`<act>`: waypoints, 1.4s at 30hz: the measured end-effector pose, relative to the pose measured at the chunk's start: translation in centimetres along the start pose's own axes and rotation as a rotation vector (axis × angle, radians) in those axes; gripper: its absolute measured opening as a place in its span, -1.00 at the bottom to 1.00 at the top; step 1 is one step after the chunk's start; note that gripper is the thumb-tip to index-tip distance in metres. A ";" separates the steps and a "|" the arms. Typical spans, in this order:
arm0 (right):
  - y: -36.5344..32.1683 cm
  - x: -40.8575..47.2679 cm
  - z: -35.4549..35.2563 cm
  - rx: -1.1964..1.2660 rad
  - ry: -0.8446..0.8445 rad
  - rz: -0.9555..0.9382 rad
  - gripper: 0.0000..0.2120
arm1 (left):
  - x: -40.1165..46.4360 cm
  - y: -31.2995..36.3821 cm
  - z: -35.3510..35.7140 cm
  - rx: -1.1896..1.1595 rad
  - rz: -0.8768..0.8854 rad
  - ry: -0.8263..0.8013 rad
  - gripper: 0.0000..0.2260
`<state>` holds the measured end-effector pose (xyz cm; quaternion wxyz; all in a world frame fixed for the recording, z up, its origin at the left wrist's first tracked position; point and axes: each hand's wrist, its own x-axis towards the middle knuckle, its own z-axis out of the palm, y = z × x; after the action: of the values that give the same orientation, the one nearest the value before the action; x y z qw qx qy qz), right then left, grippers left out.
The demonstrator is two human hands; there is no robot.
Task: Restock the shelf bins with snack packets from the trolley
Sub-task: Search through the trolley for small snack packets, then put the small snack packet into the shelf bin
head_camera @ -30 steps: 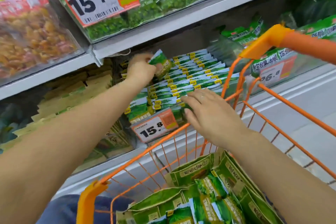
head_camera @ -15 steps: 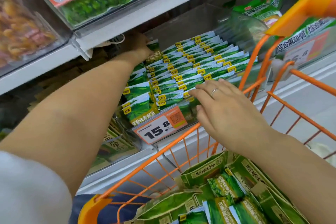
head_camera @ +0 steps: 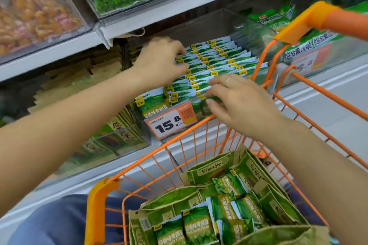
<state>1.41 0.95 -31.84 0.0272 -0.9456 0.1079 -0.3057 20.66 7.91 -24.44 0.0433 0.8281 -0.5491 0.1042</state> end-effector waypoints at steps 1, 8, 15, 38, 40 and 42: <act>-0.3 0.1 -0.7 0.015 0.050 -0.009 -0.69 | -2.2 1.3 -0.9 0.042 0.107 0.021 -0.54; -2.9 -0.5 -4.3 -0.072 -0.592 0.128 -0.57 | -15.6 6.0 -1.7 -0.037 0.260 -0.482 -0.75; -4.3 -3.2 -1.9 -0.060 -0.583 0.039 -0.58 | -18.7 11.3 9.6 -0.192 0.421 -1.029 -0.63; -3.5 -3.1 -3.8 0.961 -0.142 0.394 -0.54 | -14.6 5.8 -0.8 -1.406 -0.489 -0.321 -0.79; -3.4 -2.9 -4.1 1.021 -0.088 0.429 -0.64 | -14.5 6.1 -0.6 -1.607 -0.524 -0.268 -0.67; -3.1 -3.1 -3.7 0.968 -0.047 0.443 -0.67 | -14.6 6.4 -0.5 -1.653 -0.494 -0.222 -0.69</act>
<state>-2.65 4.76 -30.25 0.5268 -0.7861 0.1509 -0.2860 9.23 18.63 -27.49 0.5981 0.6322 -0.2545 -0.4218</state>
